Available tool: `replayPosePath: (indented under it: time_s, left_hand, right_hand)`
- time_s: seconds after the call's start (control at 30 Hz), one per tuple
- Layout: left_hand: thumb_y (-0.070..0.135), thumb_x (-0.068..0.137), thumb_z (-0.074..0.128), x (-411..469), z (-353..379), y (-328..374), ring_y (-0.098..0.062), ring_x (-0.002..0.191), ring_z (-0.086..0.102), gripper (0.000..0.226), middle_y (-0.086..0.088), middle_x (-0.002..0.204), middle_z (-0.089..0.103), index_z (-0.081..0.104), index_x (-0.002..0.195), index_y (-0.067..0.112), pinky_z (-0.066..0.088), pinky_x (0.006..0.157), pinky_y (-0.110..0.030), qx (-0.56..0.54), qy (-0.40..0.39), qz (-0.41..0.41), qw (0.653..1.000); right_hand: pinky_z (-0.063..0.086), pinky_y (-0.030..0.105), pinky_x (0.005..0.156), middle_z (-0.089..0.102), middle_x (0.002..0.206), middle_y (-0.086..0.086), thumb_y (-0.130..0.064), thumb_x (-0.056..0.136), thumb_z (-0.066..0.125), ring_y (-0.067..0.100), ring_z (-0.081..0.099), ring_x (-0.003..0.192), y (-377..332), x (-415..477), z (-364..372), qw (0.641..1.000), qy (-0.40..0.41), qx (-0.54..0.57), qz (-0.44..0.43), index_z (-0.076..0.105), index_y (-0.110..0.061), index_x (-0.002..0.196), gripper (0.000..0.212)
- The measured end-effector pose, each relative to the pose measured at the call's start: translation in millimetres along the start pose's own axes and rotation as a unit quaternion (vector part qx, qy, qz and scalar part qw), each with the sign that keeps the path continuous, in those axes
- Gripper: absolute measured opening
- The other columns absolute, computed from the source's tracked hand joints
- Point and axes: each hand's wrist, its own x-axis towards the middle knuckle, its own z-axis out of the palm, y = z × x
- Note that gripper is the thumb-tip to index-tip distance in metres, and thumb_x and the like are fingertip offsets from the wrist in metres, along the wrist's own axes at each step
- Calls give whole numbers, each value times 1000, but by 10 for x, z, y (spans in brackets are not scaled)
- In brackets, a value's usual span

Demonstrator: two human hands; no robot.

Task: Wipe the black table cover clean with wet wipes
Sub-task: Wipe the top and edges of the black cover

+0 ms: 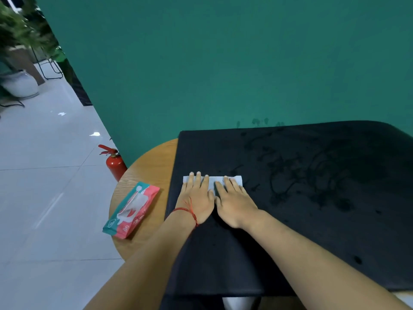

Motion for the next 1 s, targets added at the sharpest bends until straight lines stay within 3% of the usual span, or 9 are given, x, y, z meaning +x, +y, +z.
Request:
replayPosePath:
  time_s: [0.07,0.17,0.3,0.4,0.53,0.63,0.7,0.83,1.0]
  left_hand:
    - [39,112,13,10,67,-33,-28,161,-14,62,-11,175,-11,-4,167,17,-6,131,-43,22,-37,2,999]
    - [41,111,10,-33,168,-85,-26,159,-20,63,-8,173,-19,-12,166,20,-9,130,-43,26,-26,3,999]
    - [42,111,10,61,152,-72,-24,159,-20,62,-6,174,-18,-11,166,23,-10,130,-43,-4,-21,-13,1000]
    - [42,112,14,55,90,-133,-21,161,-12,60,-3,176,-7,1,168,28,-4,131,-44,-69,7,-17,997]
    - [38,112,26,-78,-56,-633,-19,162,5,53,3,173,20,32,163,25,14,131,-45,-177,133,-68,973]
    - [30,113,33,-178,-67,-1001,-17,155,30,44,1,164,42,45,154,23,24,126,-35,-257,127,-74,955]
    - [26,112,37,-243,-29,-1095,-10,147,39,39,5,158,48,50,149,25,26,121,-26,-263,120,-32,957]
    - [32,110,38,-363,161,-1124,2,145,38,40,16,156,47,58,145,29,27,122,-25,-275,139,18,951]
    - [38,108,38,-355,251,-1127,5,143,41,42,21,155,47,60,142,34,30,121,-26,-307,155,1,939]
  right_hand:
    - [-7,44,132,-19,176,9,-48,113,13,24,-23,161,4,-4,38,1000,-24,-18,2,-5,-19,170,66]
    - [-14,43,130,-27,173,6,-52,111,12,22,-30,158,25,19,86,999,-34,-34,3,-13,-23,168,68]
    - [-13,42,131,-27,173,1,-54,110,12,19,-30,158,86,175,32,999,-39,-22,-1,-12,-28,168,68]
    - [-10,43,131,-23,175,0,-52,110,14,18,-26,160,137,200,-61,998,-52,-20,-11,-8,-32,169,67]
    - [0,46,132,-2,178,5,-41,110,26,24,-7,164,113,198,-192,999,17,-44,-8,12,-30,170,62]
    - [13,38,131,26,173,-1,-21,106,40,19,19,161,43,308,-304,993,97,11,-63,38,-28,163,57]
    - [19,34,130,42,165,-9,-12,104,43,12,33,153,86,377,-376,989,51,30,-135,55,-29,152,52]
    - [19,18,122,35,167,-22,-37,114,38,0,26,154,351,344,-384,984,-46,33,-167,53,-41,153,42]
    - [23,35,126,24,174,-8,-53,113,28,14,19,159,91,83,-257,996,-24,6,-82,40,-35,161,53]
